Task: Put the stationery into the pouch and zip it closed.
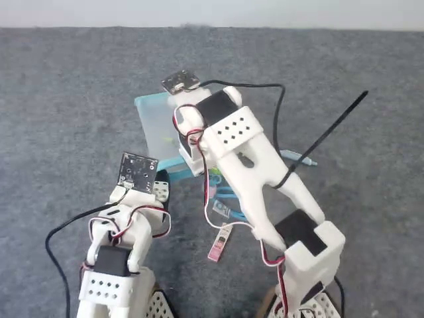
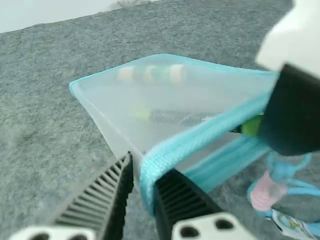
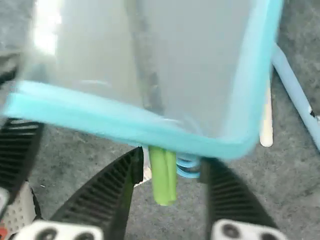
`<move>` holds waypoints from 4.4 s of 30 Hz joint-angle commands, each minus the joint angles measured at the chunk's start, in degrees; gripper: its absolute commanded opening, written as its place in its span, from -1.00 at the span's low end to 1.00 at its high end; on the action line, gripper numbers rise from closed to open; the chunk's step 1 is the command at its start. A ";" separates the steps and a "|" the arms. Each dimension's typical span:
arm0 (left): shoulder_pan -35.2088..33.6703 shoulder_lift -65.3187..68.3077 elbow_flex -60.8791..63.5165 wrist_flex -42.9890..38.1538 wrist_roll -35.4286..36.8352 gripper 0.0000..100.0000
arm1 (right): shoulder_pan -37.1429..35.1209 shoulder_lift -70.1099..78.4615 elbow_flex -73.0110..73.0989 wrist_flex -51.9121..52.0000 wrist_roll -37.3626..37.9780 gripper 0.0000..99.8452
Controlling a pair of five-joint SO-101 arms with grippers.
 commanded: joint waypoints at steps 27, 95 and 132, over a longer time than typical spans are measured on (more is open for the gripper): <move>-9.23 -0.79 -1.36 -2.99 2.64 -0.98 | 43.91 -7.87 28.22 -21.76 67.34 -0.55; -9.23 -0.62 -1.01 -3.25 2.55 -0.98 | 16.84 -41.01 36.22 2.33 37.54 -0.99; -8.62 -0.53 -1.01 -3.25 2.55 -0.98 | 1.71 -10.15 9.05 1.98 6.24 -0.98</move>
